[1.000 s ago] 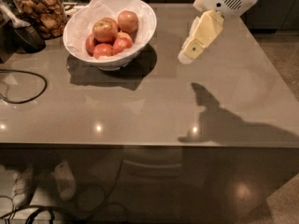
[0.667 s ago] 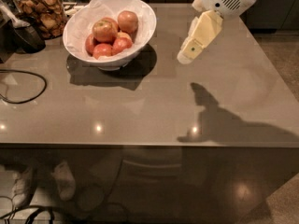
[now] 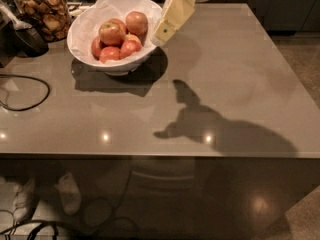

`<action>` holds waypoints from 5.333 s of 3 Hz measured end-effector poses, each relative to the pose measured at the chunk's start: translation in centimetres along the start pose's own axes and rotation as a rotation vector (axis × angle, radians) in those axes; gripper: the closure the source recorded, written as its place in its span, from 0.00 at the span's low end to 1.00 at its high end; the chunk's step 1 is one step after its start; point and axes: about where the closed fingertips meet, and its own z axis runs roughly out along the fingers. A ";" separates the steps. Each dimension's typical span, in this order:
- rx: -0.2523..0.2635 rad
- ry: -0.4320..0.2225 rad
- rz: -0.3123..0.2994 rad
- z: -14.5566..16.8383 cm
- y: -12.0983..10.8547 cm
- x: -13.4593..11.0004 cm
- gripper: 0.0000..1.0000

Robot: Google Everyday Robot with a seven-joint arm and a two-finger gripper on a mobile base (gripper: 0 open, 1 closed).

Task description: Pick apple from white bowl

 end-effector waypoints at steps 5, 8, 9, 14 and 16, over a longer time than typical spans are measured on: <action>0.013 -0.181 0.098 7.0 -3.8 -5.2 0.00; 0.019 -0.213 0.083 12.7 -5.6 -9.3 0.00; 0.021 -0.210 0.064 14.8 -6.4 -10.4 0.00; 0.006 -0.101 0.158 21.4 -6.7 -5.4 0.08; -0.007 -0.098 0.176 22.0 -6.2 -4.8 0.32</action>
Offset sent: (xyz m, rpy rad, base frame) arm 0.0498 0.0498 -0.0111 0.2829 0.0076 -0.1063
